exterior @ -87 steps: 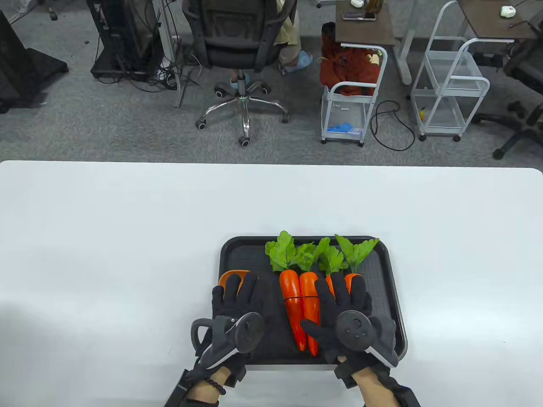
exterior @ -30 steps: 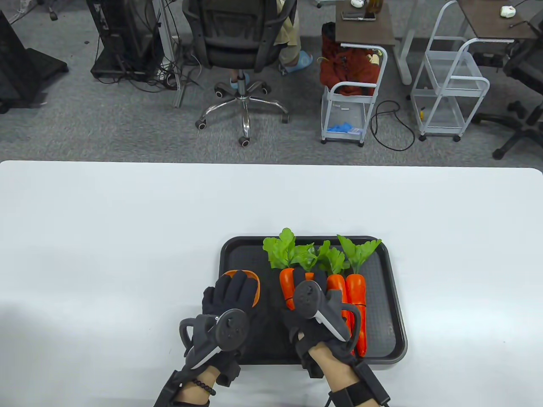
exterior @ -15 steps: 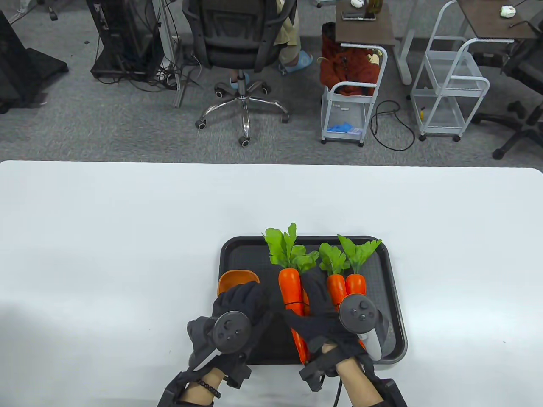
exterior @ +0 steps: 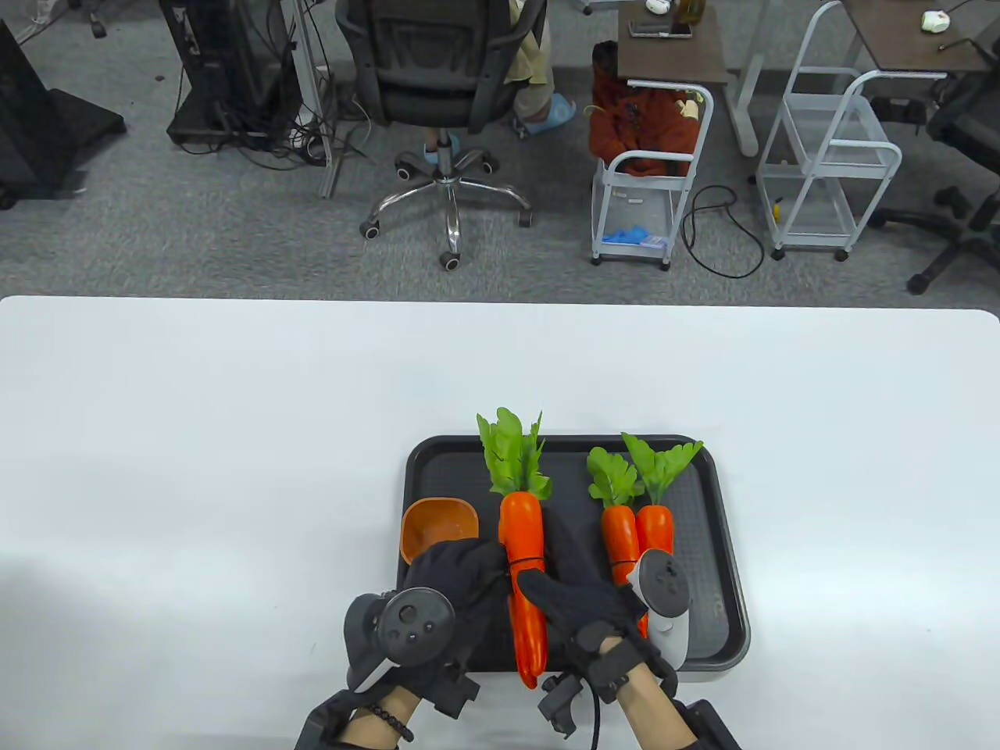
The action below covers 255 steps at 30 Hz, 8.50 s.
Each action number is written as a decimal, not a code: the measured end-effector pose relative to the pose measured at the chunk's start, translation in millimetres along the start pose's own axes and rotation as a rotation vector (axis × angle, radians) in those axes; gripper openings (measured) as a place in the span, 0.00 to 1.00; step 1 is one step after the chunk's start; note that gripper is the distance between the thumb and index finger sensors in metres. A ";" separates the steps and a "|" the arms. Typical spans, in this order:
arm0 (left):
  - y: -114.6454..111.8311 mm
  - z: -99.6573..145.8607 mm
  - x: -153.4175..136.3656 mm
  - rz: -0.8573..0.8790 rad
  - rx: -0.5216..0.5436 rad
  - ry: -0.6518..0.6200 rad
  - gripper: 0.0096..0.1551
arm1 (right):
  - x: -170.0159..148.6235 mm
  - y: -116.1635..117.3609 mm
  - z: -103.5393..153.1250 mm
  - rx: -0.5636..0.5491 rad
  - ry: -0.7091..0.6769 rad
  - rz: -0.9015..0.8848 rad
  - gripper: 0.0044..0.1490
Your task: Pinch and pull to detach rubber bands
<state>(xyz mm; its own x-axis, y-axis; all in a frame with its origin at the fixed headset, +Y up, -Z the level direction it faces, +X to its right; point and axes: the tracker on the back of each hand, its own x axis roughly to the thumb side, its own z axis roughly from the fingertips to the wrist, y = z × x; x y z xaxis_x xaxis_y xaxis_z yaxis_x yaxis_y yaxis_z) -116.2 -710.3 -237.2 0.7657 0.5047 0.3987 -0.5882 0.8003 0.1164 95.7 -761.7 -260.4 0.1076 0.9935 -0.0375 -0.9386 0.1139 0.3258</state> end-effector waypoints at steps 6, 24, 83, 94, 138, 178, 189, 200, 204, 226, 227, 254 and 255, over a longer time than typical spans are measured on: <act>-0.1 0.4 5.1 -0.026 -0.006 -0.049 0.19 | -3.1 -2.2 0.5 0.012 0.010 -0.063 0.58; -4.8 6.9 33.9 -0.164 -0.044 -0.247 0.19 | -8.0 -21.6 0.9 -0.030 0.010 -0.215 0.59; 27.7 -93.9 -23.4 -0.710 -0.311 0.066 0.20 | 4.5 -47.7 5.1 -0.203 -0.140 -0.166 0.61; -12.1 -97.9 -35.7 -0.874 -0.395 0.033 0.19 | 3.6 -47.9 4.0 -0.194 -0.136 -0.157 0.61; 12.7 -12.9 -21.0 -0.537 -0.110 0.012 0.42 | 16.0 3.9 -46.7 -0.228 0.213 0.945 0.59; 4.2 -4.2 -3.6 -0.397 -0.125 -0.035 0.40 | 15.2 -55.7 -5.4 -0.307 0.575 1.418 0.59; 2.8 -3.1 -3.4 -0.400 -0.148 -0.027 0.41 | 12.1 -60.0 -8.4 -0.330 0.564 1.447 0.57; 5.2 -3.1 -6.8 -0.345 -0.140 0.003 0.37 | 35.7 -80.5 9.0 -0.470 0.307 1.112 0.58; 7.0 -2.9 -7.6 -0.306 -0.118 0.014 0.37 | 45.3 -76.6 13.8 -0.477 0.146 0.977 0.58; 2.0 -1.9 -4.3 -0.116 -0.110 -0.023 0.39 | 11.9 -10.3 -1.6 0.030 -0.050 0.161 0.60; 1.3 -1.6 -4.2 -0.105 -0.112 -0.029 0.38 | 9.9 -8.2 -2.2 0.046 -0.047 0.129 0.59; -1.9 10.4 23.3 -0.198 -0.023 -0.314 0.19 | -9.6 -8.4 -6.6 0.130 -0.021 -0.205 0.59; -2.9 10.7 25.3 -0.204 -0.032 -0.326 0.19 | -8.3 -9.9 -6.3 0.131 -0.031 -0.218 0.59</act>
<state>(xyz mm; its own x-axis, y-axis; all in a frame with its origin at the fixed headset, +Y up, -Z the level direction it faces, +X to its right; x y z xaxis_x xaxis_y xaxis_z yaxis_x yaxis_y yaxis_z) -97.9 -703.3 -217.8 0.7403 0.2087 0.6390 -0.4200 0.8858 0.1973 102.1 -771.1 -269.3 0.3148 0.9447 -0.0919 -0.8416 0.3226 0.4331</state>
